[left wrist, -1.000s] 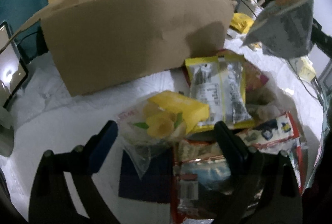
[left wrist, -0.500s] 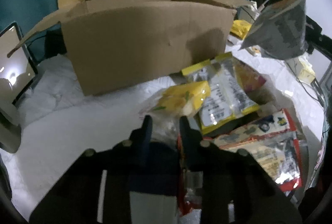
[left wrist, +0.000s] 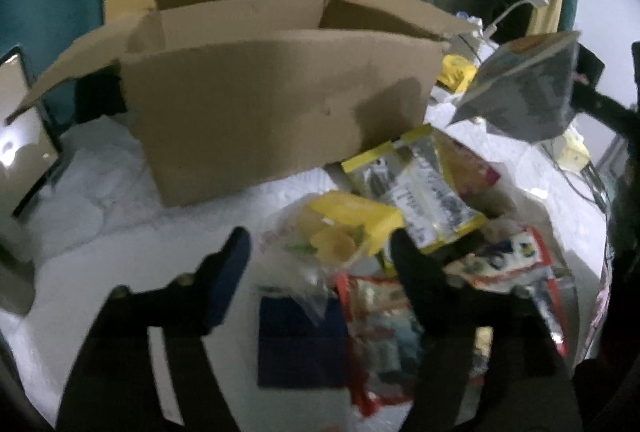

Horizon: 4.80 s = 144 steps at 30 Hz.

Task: Organize snacks
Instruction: 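Grasp the yellow fruit-snack bag with the left gripper, then carry both held bags over the box and open both grippers, then move both grippers back from the box to the snack pile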

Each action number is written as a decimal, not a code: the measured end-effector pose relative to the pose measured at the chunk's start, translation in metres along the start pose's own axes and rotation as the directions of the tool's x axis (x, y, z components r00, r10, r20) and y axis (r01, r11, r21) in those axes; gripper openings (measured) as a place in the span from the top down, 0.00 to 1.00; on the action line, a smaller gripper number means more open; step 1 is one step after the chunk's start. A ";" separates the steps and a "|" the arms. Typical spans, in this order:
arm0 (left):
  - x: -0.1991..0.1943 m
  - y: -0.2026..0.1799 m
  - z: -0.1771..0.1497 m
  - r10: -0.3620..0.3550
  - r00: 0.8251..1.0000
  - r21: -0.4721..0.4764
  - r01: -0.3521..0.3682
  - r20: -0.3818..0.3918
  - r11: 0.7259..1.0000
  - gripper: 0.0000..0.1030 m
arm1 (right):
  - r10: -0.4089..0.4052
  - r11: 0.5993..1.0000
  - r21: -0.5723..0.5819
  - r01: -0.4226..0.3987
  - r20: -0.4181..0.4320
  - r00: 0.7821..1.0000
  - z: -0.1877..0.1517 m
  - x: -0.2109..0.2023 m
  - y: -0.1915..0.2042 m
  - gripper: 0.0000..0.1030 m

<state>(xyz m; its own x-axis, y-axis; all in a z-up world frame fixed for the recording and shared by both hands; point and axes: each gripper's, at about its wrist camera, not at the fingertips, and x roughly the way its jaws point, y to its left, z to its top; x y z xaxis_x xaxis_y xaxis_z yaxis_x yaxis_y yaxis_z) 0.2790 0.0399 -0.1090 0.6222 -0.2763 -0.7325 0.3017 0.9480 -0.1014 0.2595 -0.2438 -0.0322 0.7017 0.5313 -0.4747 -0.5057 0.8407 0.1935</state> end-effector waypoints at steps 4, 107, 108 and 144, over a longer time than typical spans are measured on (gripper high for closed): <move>0.018 0.006 0.012 -0.010 1.000 0.036 0.011 -0.014 0.999 0.21 | -0.007 1.000 0.003 0.007 -0.002 1.000 0.001 0.002 -0.003 0.80; -0.027 0.075 0.124 0.182 0.926 -0.209 -0.116 0.330 0.971 0.11 | -0.065 0.992 -0.108 0.072 0.067 0.996 0.118 0.152 -0.004 0.44; -0.029 0.073 0.124 0.180 0.926 -0.209 -0.113 0.332 0.971 0.11 | -0.065 0.992 -0.107 0.071 0.063 0.996 0.116 0.150 -0.004 0.44; -0.036 -0.035 0.043 0.092 0.974 -0.179 -0.055 0.206 0.982 0.11 | -0.062 0.997 -0.035 0.062 0.002 0.998 0.034 0.046 -0.012 0.44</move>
<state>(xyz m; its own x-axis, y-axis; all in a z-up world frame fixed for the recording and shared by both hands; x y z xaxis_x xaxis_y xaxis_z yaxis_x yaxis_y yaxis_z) 0.2769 0.0096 -0.0501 0.7828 -0.2146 -0.5840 0.1327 0.9746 -0.1802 0.3156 -0.2260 -0.0270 0.7326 0.4782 -0.4844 -0.4782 0.8680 0.1338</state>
